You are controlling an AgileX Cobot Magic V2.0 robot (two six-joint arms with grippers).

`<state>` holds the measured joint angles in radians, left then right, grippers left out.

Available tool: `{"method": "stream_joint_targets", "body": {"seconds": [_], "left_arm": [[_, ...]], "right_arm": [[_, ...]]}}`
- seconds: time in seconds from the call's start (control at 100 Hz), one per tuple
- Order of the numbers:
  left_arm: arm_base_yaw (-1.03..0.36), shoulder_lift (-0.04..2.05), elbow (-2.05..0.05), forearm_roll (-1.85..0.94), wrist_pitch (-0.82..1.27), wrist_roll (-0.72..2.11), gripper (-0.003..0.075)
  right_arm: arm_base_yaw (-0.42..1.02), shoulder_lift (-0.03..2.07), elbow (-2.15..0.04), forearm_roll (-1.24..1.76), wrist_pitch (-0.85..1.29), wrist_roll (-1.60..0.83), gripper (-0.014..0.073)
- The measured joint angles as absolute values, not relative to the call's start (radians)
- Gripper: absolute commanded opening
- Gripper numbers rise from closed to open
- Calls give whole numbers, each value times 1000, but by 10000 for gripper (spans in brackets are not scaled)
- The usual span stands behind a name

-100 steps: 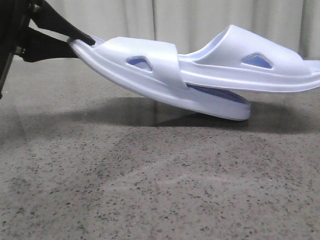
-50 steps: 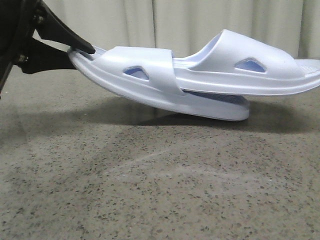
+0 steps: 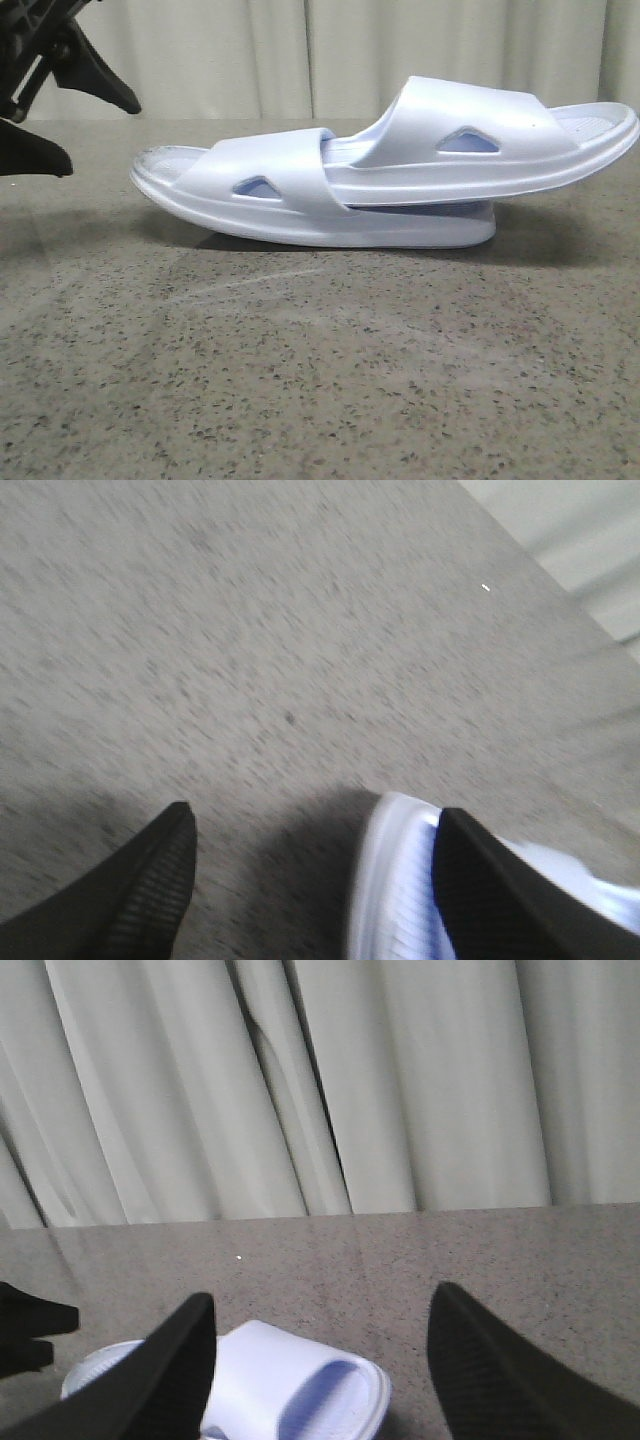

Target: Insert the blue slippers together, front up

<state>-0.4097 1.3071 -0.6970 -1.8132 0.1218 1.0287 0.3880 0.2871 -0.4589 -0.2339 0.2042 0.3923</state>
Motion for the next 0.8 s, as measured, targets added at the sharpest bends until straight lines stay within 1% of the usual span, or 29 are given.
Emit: {"method": "stream_joint_targets", "body": {"seconds": [0.22,0.39,0.53,0.8], "left_arm": [[-410,1196,-697,-1808,21,1175,448],[-410,1029,-674,-1708,-14,1208,447],[-410,863,-593,-1641,-25,1219,447],[-410,498,-366,-1562,-51,1231,447]], "right_arm": [[388,287,-459,-316,278,392,395],[388,287,-459,-376,312,392,395],[388,287,-459,-431,346,392,393],[388,287,-459,-469,357,392,393]]}}
